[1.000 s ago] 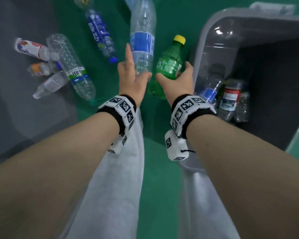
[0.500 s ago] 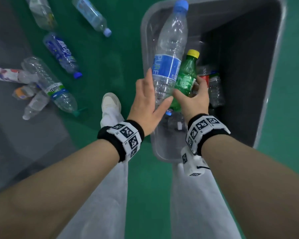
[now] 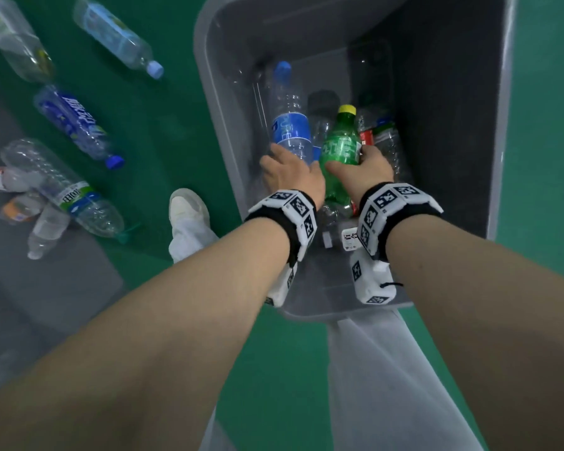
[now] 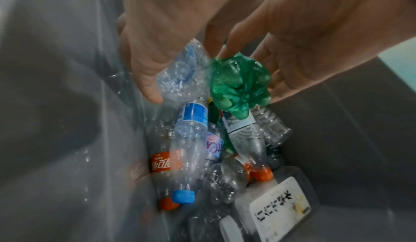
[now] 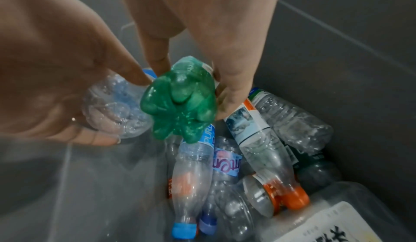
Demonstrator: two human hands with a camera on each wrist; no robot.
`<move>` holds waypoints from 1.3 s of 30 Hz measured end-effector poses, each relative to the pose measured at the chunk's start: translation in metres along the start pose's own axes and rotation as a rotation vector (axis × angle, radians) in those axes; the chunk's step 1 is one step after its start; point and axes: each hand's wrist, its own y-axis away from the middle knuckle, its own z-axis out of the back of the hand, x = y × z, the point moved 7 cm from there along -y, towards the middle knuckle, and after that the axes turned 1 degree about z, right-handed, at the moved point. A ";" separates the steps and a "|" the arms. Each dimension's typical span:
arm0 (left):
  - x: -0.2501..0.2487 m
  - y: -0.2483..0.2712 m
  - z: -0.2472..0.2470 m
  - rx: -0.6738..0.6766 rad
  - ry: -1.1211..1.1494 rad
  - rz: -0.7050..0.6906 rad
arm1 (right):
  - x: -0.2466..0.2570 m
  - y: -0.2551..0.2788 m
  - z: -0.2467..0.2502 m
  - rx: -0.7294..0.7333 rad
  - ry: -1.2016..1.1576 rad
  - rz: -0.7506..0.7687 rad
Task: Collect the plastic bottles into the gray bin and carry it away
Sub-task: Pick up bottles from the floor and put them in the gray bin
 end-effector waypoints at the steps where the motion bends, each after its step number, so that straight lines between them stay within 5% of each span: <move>1: -0.001 -0.009 -0.003 -0.010 -0.018 0.015 | 0.002 -0.007 -0.003 -0.003 0.002 0.002; 10: 0.000 -0.058 -0.020 -0.058 -0.228 -0.030 | 0.006 -0.048 -0.030 -0.012 0.048 0.086; 22: 0.007 -0.029 0.001 0.105 -0.155 -0.074 | 0.006 -0.008 -0.031 0.024 0.086 0.058; 32: 0.011 -0.012 0.085 0.103 0.085 -0.247 | 0.077 0.065 -0.052 -0.060 0.053 0.192; 39: 0.068 -0.033 0.166 0.078 0.211 -0.221 | 0.127 0.109 -0.120 -0.021 0.004 0.225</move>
